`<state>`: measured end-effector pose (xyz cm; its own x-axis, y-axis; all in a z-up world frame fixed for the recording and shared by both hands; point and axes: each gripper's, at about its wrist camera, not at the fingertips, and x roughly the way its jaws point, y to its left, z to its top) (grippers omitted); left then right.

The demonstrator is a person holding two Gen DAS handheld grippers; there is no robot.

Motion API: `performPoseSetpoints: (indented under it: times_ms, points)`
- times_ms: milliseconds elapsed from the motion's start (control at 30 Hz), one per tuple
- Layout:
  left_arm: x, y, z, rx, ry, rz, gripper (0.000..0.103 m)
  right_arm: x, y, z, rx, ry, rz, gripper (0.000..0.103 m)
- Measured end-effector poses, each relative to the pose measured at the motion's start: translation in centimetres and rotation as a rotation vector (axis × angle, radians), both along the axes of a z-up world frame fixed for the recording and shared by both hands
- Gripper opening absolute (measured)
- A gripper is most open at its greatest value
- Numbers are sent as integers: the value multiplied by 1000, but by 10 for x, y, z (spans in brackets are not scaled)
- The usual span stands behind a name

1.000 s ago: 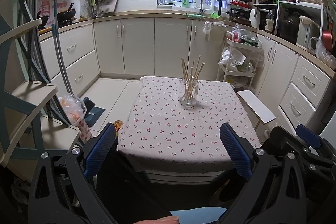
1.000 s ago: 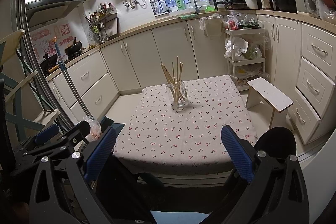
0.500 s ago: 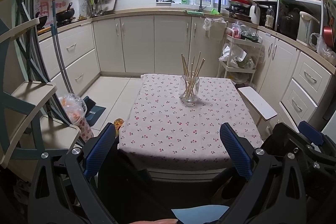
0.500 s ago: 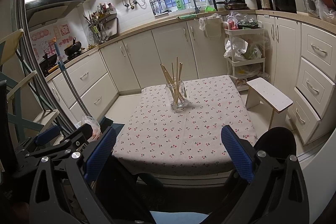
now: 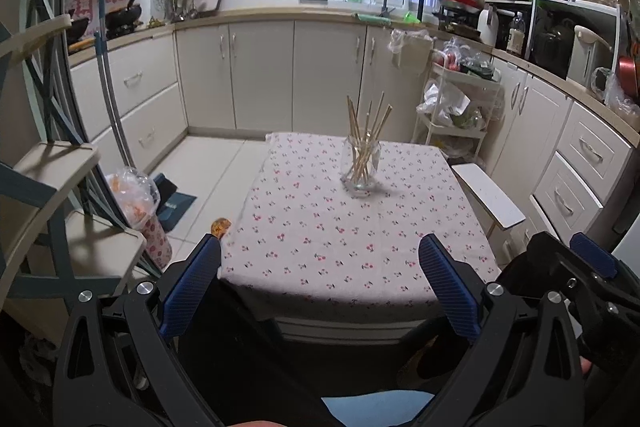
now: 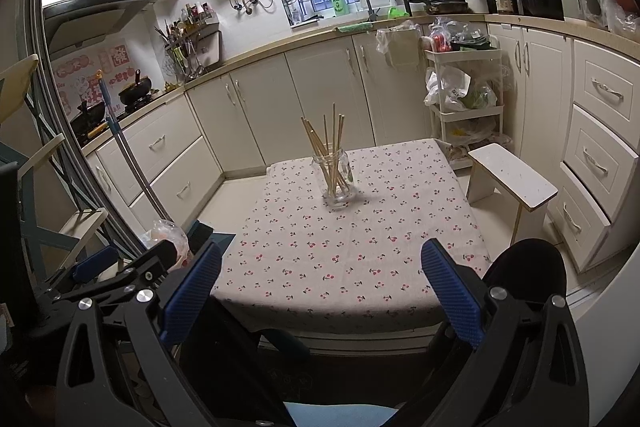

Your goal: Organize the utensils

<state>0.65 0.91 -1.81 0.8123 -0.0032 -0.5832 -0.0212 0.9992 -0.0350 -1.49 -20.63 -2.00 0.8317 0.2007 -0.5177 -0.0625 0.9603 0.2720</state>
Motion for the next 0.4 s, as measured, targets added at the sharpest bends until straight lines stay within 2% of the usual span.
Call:
performPoseSetpoints:
  times_ms: [400]
  points:
    - [1, -7, 0, 13, 18, -15, 95, -2, 0, -4, -1, -14, -6, 96]
